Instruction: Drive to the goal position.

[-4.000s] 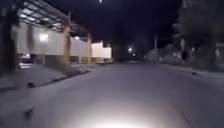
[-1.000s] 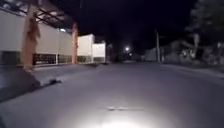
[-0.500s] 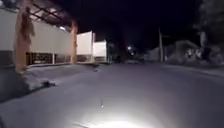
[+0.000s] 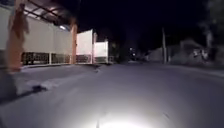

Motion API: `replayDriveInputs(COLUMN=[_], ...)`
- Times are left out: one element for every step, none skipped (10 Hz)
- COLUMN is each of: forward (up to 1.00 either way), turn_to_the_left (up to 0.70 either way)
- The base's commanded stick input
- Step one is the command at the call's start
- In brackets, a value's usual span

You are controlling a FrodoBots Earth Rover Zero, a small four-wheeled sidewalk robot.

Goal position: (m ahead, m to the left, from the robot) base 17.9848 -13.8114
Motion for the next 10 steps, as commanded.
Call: replayDriveInputs(forward=[1.0, 1.0, 1.0, 1.0, 1.0, 1.0, 1.0, 1.0, 1.0, 1.0], turn_to_the_left=[0.0, 0.0, -0.03, -0.16, -0.3, -0.4, -0.4, -0.39, 0.0, 0.0])
